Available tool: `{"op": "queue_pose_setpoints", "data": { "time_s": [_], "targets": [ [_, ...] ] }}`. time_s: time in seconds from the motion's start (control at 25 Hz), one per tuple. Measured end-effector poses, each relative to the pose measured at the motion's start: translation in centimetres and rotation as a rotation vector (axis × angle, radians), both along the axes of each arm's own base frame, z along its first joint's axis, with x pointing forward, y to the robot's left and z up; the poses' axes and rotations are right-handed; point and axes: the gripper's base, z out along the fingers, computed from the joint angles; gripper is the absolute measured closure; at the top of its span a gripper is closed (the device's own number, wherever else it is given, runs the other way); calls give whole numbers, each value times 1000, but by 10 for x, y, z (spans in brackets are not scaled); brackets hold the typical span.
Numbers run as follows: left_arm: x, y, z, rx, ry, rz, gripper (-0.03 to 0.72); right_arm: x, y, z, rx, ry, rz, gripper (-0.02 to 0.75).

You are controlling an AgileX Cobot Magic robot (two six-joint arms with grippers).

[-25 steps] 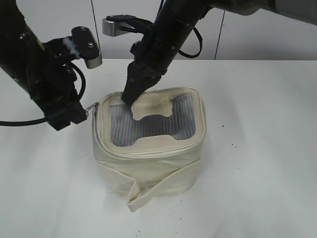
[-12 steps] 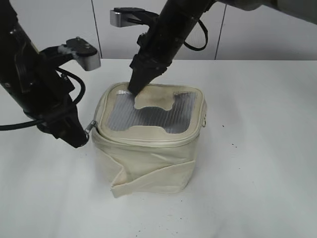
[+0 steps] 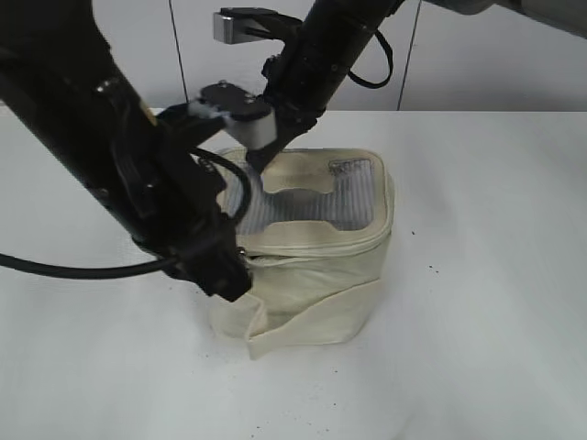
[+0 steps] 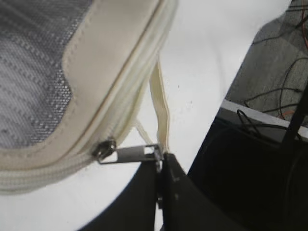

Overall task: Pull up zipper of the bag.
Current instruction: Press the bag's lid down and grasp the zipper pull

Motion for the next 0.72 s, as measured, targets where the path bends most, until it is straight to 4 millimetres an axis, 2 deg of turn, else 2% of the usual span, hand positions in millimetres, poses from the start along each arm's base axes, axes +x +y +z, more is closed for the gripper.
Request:
{"op": "queue_pose_setpoints", "data": {
  "time_s": [0.16, 0.32, 0.52, 0.72],
  "targets": [
    [-12, -24, 2, -53, -69, 16, 690, 1, -1, 0, -8, -10, 10, 724],
    [-14, -35, 0, -88, -82, 90, 690, 2, -3, -1, -15, -17, 12, 724],
    [-13, -34, -2, -62, -54, 198, 690, 3, -4, 0, -14, -18, 9, 724],
    [-15, -22, -7, 105, -35, 332, 690, 4, -5, 1, -3, 4, -41, 724]
  ]
}}
